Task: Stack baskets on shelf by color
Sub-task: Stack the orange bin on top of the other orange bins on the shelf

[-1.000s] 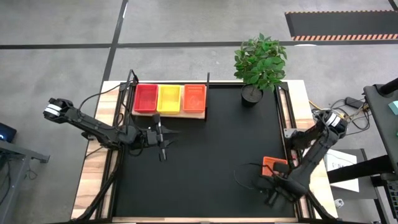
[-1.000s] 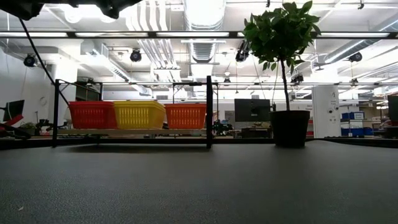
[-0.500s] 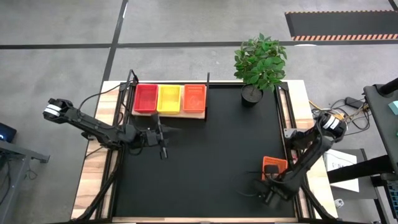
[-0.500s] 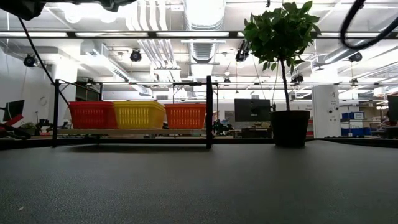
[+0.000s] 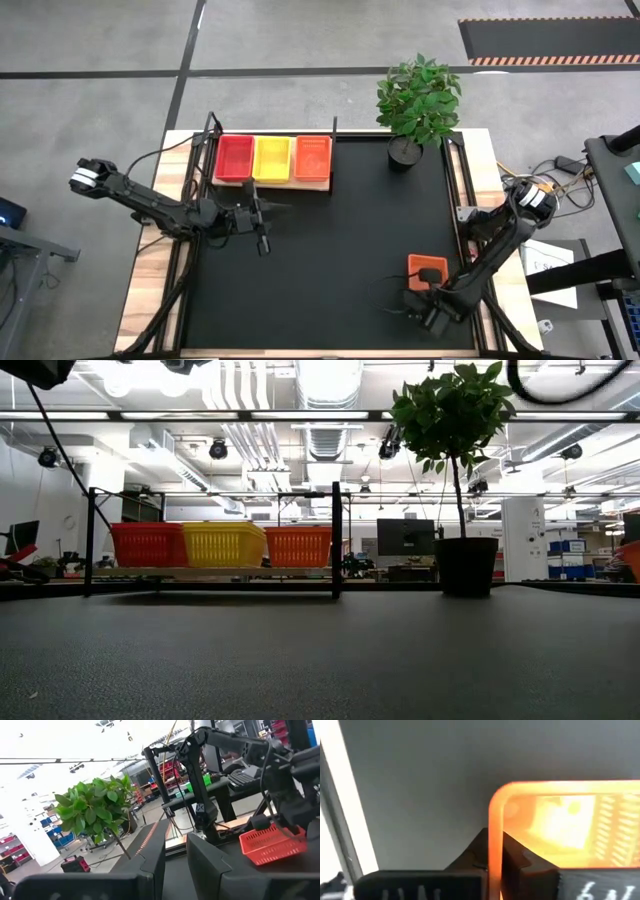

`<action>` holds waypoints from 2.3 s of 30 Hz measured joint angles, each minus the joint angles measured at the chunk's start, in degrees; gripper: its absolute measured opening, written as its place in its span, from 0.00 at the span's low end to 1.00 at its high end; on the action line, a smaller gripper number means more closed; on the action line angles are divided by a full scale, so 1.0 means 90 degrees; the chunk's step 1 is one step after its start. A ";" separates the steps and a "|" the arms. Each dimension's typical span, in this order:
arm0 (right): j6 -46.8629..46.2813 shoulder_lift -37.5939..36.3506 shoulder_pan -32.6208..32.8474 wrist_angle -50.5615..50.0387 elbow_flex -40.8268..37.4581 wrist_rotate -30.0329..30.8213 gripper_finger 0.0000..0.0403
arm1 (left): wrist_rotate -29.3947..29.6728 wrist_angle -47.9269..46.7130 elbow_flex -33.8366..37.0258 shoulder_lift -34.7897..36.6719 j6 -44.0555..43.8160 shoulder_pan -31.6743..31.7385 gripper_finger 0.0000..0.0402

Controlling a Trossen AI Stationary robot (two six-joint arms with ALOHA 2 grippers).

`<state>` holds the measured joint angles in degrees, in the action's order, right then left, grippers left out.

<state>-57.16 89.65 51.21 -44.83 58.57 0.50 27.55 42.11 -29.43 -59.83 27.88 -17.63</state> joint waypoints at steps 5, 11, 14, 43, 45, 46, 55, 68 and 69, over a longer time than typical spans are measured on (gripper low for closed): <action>0.0136 0.0000 -0.0155 -0.0295 0.0483 0.0644 0.02 | 0.0000 0.0015 0.0000 0.0000 -0.0039 0.0000 0.16; 0.1026 0.0000 -0.0644 -0.0512 0.1087 0.1397 0.02 | 0.0000 0.0220 0.0000 0.0070 -0.0045 0.0000 0.16; 0.1684 0.0000 -0.1025 -0.0501 0.1308 0.1636 0.02 | 0.0000 0.0211 0.0003 0.0177 0.0076 -0.0001 0.16; 0.8496 0.0227 -0.4902 0.2958 0.3117 0.2071 0.02 | 0.0332 0.0069 0.0375 0.2436 0.1171 0.0000 0.16; 0.8800 0.0410 -0.5130 0.3207 0.3201 0.2057 0.02 | 0.0330 0.0083 0.0396 0.2508 0.1173 0.0000 0.16; 0.8864 0.0521 -0.5246 0.3234 0.3288 0.2040 0.02 | 0.0330 0.0085 0.0398 0.2533 0.1173 0.0000 0.16; 0.8798 0.1664 -0.6184 0.3131 0.4312 0.2324 0.02 | 0.0328 0.0068 0.0464 0.2572 0.1175 0.0000 0.16; 0.8858 0.3211 -0.6708 0.0502 0.6380 0.2273 0.02 | 0.0323 0.0087 0.0503 0.2705 0.1173 0.0000 0.16; 0.8887 0.3317 -0.6715 0.0385 0.6509 0.2273 0.02 | 0.0321 0.0088 0.0506 0.2713 0.1173 0.0000 0.16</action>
<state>22.82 119.49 -9.22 -41.37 117.16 20.95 30.44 42.89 -24.88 -35.42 38.44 -17.63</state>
